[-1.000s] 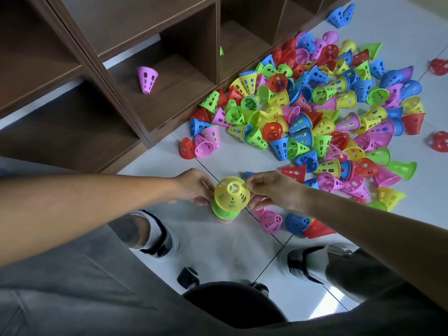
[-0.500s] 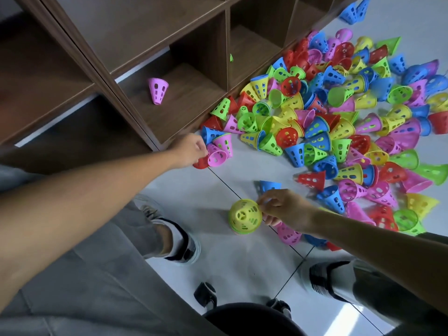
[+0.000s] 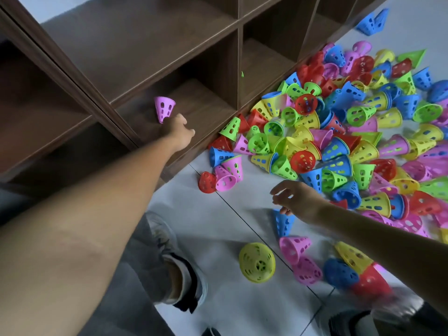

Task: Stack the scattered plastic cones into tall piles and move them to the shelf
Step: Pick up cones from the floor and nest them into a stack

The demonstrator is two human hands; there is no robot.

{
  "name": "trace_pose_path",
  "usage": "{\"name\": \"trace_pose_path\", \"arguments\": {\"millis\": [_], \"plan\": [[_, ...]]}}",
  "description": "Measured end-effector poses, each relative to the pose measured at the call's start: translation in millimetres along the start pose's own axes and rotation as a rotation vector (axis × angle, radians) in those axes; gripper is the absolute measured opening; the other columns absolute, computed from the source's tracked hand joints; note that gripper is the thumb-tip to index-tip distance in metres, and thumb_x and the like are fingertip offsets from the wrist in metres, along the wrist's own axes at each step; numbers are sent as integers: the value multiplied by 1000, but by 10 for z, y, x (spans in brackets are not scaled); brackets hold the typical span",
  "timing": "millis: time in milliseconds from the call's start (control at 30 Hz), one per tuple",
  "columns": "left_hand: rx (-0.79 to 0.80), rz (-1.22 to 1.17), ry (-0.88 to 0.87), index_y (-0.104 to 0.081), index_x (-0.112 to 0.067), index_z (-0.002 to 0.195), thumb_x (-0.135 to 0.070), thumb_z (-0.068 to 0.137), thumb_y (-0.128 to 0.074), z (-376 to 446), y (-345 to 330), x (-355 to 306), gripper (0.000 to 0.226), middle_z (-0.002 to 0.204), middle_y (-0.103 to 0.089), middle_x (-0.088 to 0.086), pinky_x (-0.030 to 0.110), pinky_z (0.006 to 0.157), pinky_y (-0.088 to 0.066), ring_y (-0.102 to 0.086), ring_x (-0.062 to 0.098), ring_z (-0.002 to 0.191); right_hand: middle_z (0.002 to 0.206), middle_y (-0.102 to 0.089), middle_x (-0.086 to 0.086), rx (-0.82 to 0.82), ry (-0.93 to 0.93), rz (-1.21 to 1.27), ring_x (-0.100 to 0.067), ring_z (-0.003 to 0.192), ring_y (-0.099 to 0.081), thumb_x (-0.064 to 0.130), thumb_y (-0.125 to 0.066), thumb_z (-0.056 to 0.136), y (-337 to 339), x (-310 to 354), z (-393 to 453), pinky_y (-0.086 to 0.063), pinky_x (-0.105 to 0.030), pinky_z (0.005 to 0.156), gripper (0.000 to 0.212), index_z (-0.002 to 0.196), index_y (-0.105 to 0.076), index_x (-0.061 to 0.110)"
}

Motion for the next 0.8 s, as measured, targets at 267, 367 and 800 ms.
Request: {"name": "trace_pose_path", "arguments": {"millis": [267,367,800], "plan": [[-306,-105,242,-35,-14,147,-23,88,-73,609,-87,401,71,146,-36,19,45,108,-41,-43,39,132,116,-59,-9,-155,96,-148,-20,85,-52,27,-67,92,234,166,816,-35,-22,76,37,129,-60,26],[-378,-206,319,-32,-13,149,-28,85,-77,775,-135,544,80,147,-38,19,48,108,-42,-44,39,132,113,-58,-12,-144,69,-170,-21,88,-50,26,-68,91,250,56,1053,-36,-23,73,42,132,-58,24],[-459,-252,477,-52,-13,130,-38,91,-67,1254,-301,939,49,135,-52,12,32,107,-40,-48,29,129,88,-73,-12,-40,-64,59,-24,72,-74,17,-68,91,-4,-183,1520,-58,-36,59,47,136,-55,21]]}}
Point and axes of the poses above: each hand's wrist, its own z-axis towards the middle knuckle, its own y-axis out of the back of the hand, x = y × z, the point moved 7 cm from there along z, towards the middle knuckle
